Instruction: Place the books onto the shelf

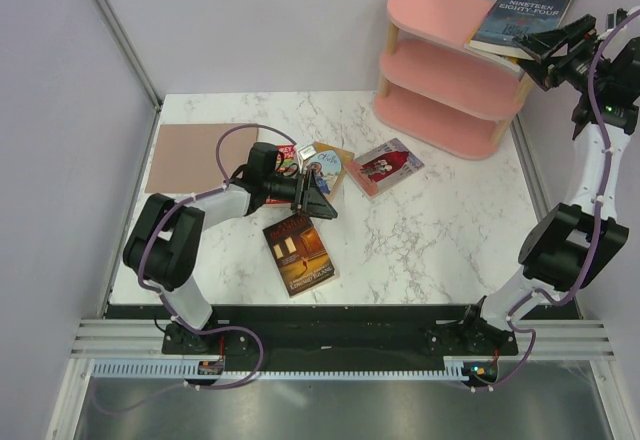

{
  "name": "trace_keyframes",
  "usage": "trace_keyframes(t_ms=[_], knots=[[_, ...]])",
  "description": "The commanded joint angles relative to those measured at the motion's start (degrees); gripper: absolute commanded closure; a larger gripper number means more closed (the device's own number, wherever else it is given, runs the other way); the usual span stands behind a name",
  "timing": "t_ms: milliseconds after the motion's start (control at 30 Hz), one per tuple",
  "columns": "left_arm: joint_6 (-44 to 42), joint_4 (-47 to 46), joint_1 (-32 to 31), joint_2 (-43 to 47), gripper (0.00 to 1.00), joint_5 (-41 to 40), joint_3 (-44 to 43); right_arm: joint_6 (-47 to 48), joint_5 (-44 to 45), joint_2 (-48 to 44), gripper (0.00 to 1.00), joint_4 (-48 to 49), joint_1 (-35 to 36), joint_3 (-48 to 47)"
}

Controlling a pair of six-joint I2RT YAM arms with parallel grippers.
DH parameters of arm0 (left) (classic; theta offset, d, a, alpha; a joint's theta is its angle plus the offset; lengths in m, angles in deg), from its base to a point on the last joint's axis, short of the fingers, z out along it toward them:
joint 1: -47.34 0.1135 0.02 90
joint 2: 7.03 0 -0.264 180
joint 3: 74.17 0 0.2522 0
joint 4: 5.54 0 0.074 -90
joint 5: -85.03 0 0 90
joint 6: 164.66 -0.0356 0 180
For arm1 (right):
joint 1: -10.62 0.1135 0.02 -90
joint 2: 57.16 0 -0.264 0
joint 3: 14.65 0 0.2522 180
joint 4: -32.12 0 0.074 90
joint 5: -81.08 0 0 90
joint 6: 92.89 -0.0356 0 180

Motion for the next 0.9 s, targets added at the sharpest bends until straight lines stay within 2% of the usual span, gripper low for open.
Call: trace_keyframes(t_ms=[0,567,867], knots=[[-2.7,0.0,-0.6,-0.7,0.41,0.1,-2.0,3.9,-0.7,-0.8,0.02,-8.7,-0.7,0.0],[-3.1,0.6,-1.5,-1.6,0.42,-0.2,-2.2,5.0,-1.8,-3.0,0.02,-9.7,1.8,4.3],[-3.5,1.0,-2.1,-1.9,0.42,-0.2,-2.1,5.0,-2.1,-1.9,0.02,-9.8,1.9,1.7]])
